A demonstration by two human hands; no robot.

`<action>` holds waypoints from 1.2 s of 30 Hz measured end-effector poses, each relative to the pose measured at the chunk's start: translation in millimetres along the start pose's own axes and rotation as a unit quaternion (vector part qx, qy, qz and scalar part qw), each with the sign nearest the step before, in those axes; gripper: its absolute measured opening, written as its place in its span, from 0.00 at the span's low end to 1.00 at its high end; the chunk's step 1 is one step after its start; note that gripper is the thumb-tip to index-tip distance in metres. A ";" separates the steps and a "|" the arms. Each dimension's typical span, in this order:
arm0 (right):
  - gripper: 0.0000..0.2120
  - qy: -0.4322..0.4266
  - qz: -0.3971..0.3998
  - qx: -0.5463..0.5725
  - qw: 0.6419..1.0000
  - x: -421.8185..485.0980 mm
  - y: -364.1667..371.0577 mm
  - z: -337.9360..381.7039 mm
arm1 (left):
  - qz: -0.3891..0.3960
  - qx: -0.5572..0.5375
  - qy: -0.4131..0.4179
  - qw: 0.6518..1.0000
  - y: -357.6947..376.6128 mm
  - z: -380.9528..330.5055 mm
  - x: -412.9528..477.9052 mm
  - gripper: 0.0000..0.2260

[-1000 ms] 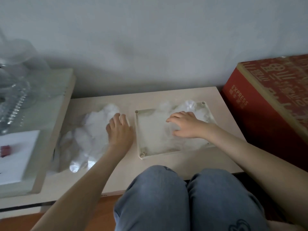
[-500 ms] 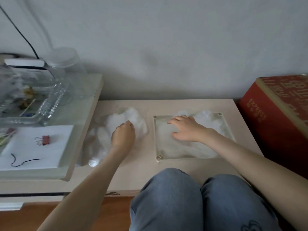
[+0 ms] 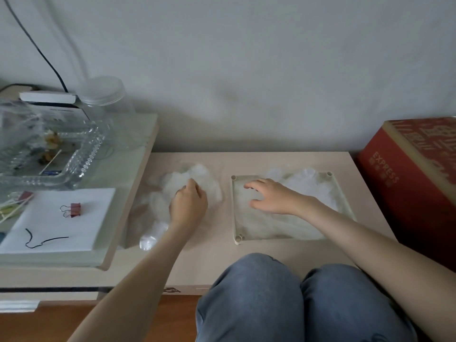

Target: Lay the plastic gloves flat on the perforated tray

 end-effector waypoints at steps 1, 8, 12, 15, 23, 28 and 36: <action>0.24 0.003 0.003 0.035 0.999 0.7 0.0 -0.1 | -0.030 -0.048 -0.033 0.998 -9.8 -6.4 1.8 0.06; 0.16 0.038 0.133 0.514 0.846 8.0 6.6 4.7 | -0.017 -0.672 -0.223 0.706 -36.3 -70.0 22.8 0.09; 0.42 0.004 0.227 0.663 0.713 7.3 12.2 3.7 | 0.112 -0.770 -0.198 0.596 -36.0 -102.4 22.3 0.13; 0.42 -0.078 0.228 0.701 0.672 2.3 -1.1 4.6 | 0.174 -0.834 -0.133 0.507 -30.3 -118.2 21.0 0.17; 0.16 -0.085 0.112 0.790 0.597 -3.7 -26.0 -45.9 | 0.131 -0.824 -0.153 0.530 -2.4 -126.8 26.7 0.08; 0.08 -0.014 0.053 0.657 0.752 -19.1 -44.6 -73.9 | 0.154 -0.836 -0.185 0.494 7.2 -108.3 29.3 0.21; 0.06 0.080 0.031 0.502 0.860 -16.9 -37.7 -122.2 | 0.292 -0.555 -0.139 0.766 45.2 -92.2 20.1 0.05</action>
Point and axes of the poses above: each hand's wrist, its own x-axis towards the middle knuckle, its own y-axis out of the palm, z = x × y, the point moved 4 cm from there along x, towards the middle knuckle, and after that the axes turned 10 degrees about y, right-handed, at the moved point
